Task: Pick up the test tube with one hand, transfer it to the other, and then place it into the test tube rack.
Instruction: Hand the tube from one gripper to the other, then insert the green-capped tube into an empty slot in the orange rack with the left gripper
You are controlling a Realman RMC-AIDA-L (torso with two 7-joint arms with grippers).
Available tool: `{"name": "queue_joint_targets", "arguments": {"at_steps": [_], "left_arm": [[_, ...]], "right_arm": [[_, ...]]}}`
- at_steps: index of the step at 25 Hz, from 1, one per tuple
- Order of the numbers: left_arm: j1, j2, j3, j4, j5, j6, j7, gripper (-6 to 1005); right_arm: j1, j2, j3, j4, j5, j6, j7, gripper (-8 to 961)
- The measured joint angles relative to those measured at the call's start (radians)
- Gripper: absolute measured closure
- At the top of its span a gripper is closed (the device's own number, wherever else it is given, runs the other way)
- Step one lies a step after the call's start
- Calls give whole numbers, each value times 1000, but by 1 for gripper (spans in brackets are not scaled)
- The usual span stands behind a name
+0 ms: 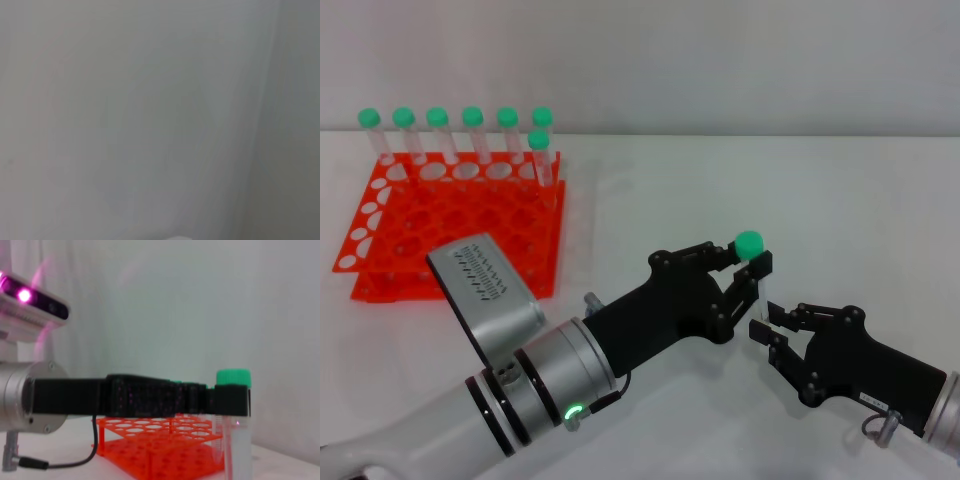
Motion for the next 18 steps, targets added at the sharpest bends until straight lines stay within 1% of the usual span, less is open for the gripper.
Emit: {"name": "queue_joint_targets", "arguments": {"at_steps": [5,8,10,12,13,14,15,18], "left_arm": [[18,2,-6,-1,-69,-13,13,776],[42,7,-9,7,-161,-48,68,782],[71,11,-27,16,-230,-82,121,787],[101,11,-88,39,-262,-123,154,791],[113,10,-125,55,-271,-140,162,793],[124,9,-171,75,-274,-157,166,793],[130,9,-208,93,-282,-168,167,793],[125,11,-300,161,-318,-177,167,793]], "right_arm": [[-6,-1,16,10,-3,-1,-29,743],[-7,-1,85,52,-3,-3,-29,629],[-11,-1,158,85,-2,-3,-27,553],[-18,-1,238,115,-2,-1,-26,492],[-18,-1,238,115,-2,-1,-26,469],[-22,0,282,128,-2,1,-26,446],[-29,-2,357,142,-1,4,-26,423],[-33,-2,440,153,-1,5,-28,355]]}}
